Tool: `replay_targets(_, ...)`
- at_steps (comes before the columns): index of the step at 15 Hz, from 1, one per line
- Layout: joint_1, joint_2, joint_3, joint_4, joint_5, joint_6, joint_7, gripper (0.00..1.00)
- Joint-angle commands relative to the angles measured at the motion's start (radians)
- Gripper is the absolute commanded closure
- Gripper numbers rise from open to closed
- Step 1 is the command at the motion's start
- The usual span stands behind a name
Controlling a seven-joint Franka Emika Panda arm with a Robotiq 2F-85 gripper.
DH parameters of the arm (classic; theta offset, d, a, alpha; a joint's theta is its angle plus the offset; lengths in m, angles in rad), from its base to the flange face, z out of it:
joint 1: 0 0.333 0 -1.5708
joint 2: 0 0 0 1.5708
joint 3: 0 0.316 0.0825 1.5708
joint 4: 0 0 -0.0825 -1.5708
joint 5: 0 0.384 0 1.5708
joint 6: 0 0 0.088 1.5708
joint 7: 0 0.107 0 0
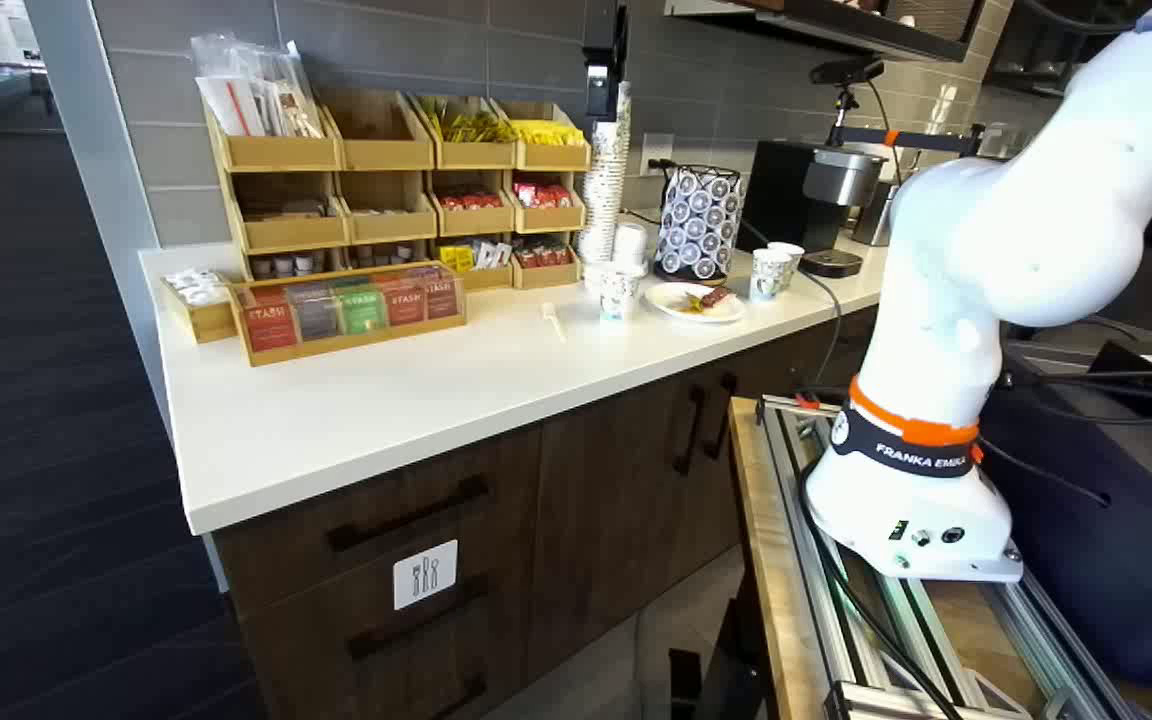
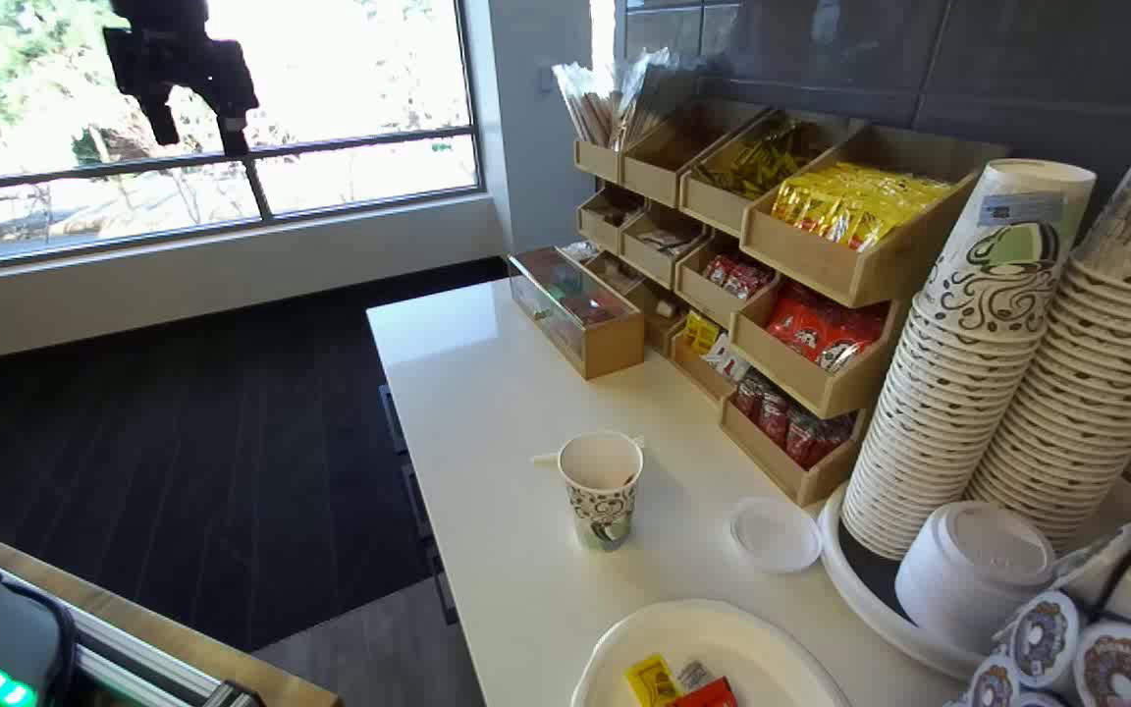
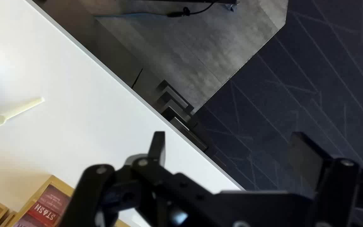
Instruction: Pick up the red sachet on the white plate and put it in the middle rack of the far right snack rack
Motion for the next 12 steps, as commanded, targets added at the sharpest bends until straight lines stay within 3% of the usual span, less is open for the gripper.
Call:
replay_targets(1,-0.006,0.002,0.005,0.003,0.003,-0.003,-0.003,0.00)
replay_targets(8,-0.006,0.002,0.005,0.003,0.003,-0.003,-0.003,0.00)
replay_targets(12,-0.016,0.099,-0.029,0.042,0.062,0.073,0.018,0.00)
